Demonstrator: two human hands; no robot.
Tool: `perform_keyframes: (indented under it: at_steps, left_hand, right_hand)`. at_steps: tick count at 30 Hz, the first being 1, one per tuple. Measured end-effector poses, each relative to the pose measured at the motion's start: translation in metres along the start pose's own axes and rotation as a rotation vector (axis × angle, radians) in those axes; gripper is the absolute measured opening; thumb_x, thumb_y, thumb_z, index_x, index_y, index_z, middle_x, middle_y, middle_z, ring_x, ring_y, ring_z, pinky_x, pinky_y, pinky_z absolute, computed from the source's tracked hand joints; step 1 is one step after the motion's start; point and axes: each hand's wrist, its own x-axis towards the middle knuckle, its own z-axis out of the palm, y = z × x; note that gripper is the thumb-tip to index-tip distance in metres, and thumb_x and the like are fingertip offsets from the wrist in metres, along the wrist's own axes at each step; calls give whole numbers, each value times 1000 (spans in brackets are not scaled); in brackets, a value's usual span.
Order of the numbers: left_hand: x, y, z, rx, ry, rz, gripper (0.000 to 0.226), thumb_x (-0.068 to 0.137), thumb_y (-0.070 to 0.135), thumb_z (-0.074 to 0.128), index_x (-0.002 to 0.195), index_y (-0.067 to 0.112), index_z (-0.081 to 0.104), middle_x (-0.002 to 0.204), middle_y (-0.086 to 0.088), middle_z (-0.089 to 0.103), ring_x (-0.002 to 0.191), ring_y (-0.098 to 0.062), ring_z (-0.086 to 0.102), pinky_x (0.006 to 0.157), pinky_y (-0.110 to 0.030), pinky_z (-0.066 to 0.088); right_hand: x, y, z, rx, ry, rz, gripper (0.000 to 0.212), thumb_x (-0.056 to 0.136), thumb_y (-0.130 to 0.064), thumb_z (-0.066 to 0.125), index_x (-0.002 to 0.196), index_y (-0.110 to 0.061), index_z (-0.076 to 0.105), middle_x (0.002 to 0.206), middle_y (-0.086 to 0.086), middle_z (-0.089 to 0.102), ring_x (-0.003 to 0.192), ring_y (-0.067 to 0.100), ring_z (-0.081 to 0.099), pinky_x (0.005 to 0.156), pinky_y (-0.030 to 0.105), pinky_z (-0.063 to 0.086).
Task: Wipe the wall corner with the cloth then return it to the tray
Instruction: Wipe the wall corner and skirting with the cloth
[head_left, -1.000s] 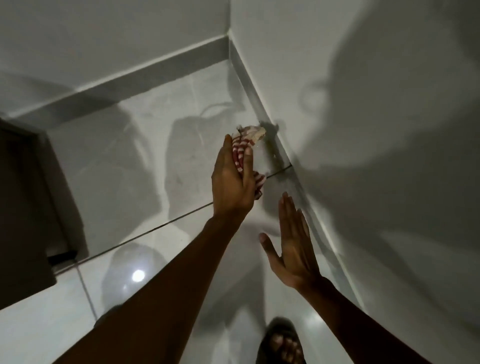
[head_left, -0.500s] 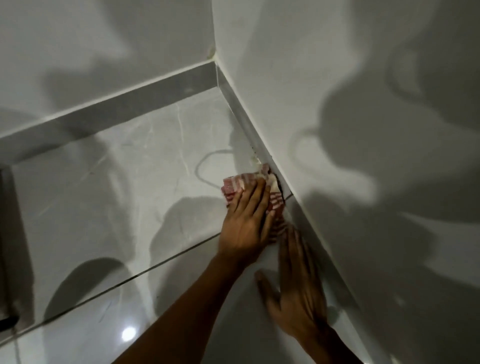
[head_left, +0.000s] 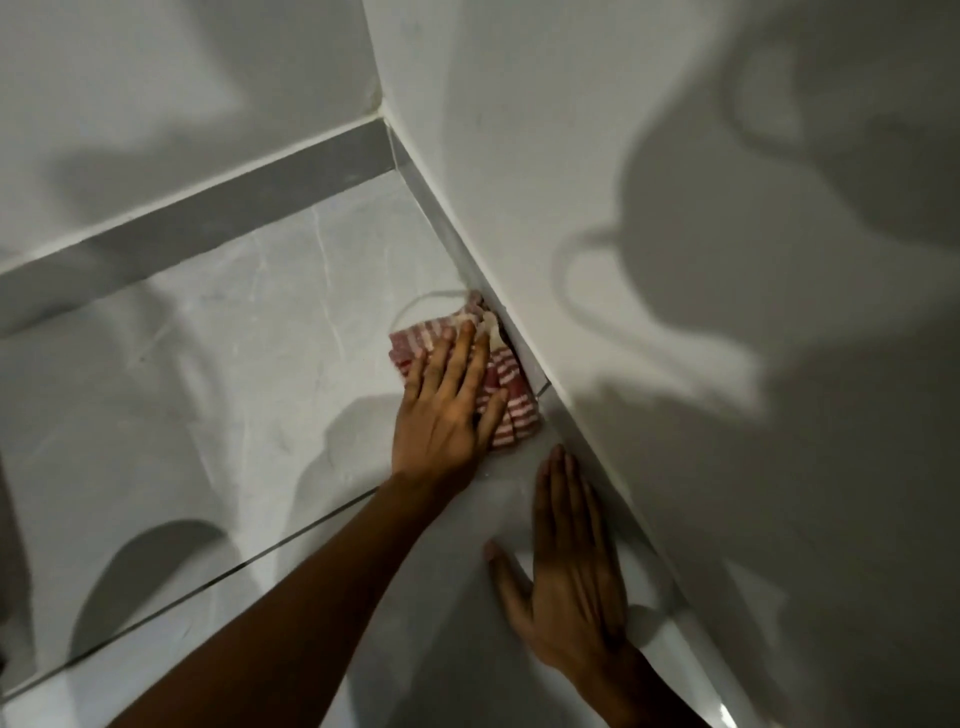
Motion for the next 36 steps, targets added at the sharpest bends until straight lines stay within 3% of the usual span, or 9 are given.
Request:
perform_keyframes:
  at_steps: [3, 6, 11, 14, 18, 24, 27, 31, 36]
  left_hand:
    - [34, 11, 1, 52, -6, -214, 67, 114, 41, 29, 173, 11, 20, 183, -11, 16, 171, -29, 14, 139, -50, 11]
    - [58, 34, 2, -38, -40, -360, 68, 111, 25, 35, 172, 2, 16, 183, -17, 11, 171, -33, 9, 139, -51, 9]
    - [8, 34, 7, -14, -17, -103, 61, 112, 32, 36, 161, -3, 45, 171, -25, 42, 163, -39, 35, 134, -57, 29]
    - [38, 33, 8, -30, -24, -211, 67, 110, 33, 23, 167, -1, 33, 177, -22, 29, 168, -37, 23, 138, -54, 17]
    - [80, 15, 5, -115, -63, -358, 67, 110, 18, 37, 171, -1, 16, 182, -19, 12, 171, -36, 8, 140, -51, 5]
    - [2, 32, 8, -16, -37, -43, 53, 114, 26, 48, 157, -5, 51, 168, -26, 44, 162, -42, 36, 132, -60, 31]
    - [38, 37, 5, -18, -85, -209, 69, 108, 31, 23, 169, -2, 26, 180, -22, 19, 170, -37, 14, 139, -56, 9]
    - [69, 43, 4, -182, -46, -436, 73, 107, 15, 37, 172, 1, 5, 184, -16, 2, 171, -32, -3, 139, -51, -5]
    - [13, 37, 3, -14, -107, -115, 60, 114, 31, 36, 164, -3, 39, 176, -24, 31, 168, -38, 20, 138, -55, 13]
  right_hand:
    - [0, 0, -2, -12, -28, -1, 105, 109, -78, 37, 180, -6, 9, 191, 15, 10, 176, 33, 19, 138, 49, 25]
    - [-1, -1, -1, -23, -56, 9, 107, 108, -80, 40, 180, -8, 9, 191, 13, 9, 176, 33, 18, 138, 48, 22]
    - [0, 0, 0, -24, -12, 15, 108, 106, -80, 45, 180, -6, 16, 190, 14, 14, 176, 32, 21, 138, 49, 27]
    - [0, -1, -3, -35, -45, 0, 107, 108, -80, 39, 180, -6, 12, 191, 13, 8, 176, 32, 16, 138, 50, 25]
    - [1, -1, 0, -33, -46, 12, 106, 108, -81, 35, 181, -9, 7, 192, 10, 7, 177, 30, 16, 137, 49, 25]
    - [-2, -1, 0, -47, -3, 13, 106, 107, -79, 44, 179, -6, 17, 190, 13, 12, 176, 31, 18, 140, 48, 26]
    - [-1, -4, -2, -70, -3, 2, 106, 108, -80, 41, 180, -7, 16, 190, 14, 12, 176, 32, 19, 139, 49, 28]
    - [0, -4, -5, -72, 7, 11, 105, 108, -78, 44, 180, -8, 16, 190, 13, 12, 175, 31, 21, 138, 48, 30]
    - [0, -6, -5, -67, -2, 13, 104, 108, -79, 39, 179, -6, 18, 189, 15, 16, 175, 33, 23, 136, 53, 36]
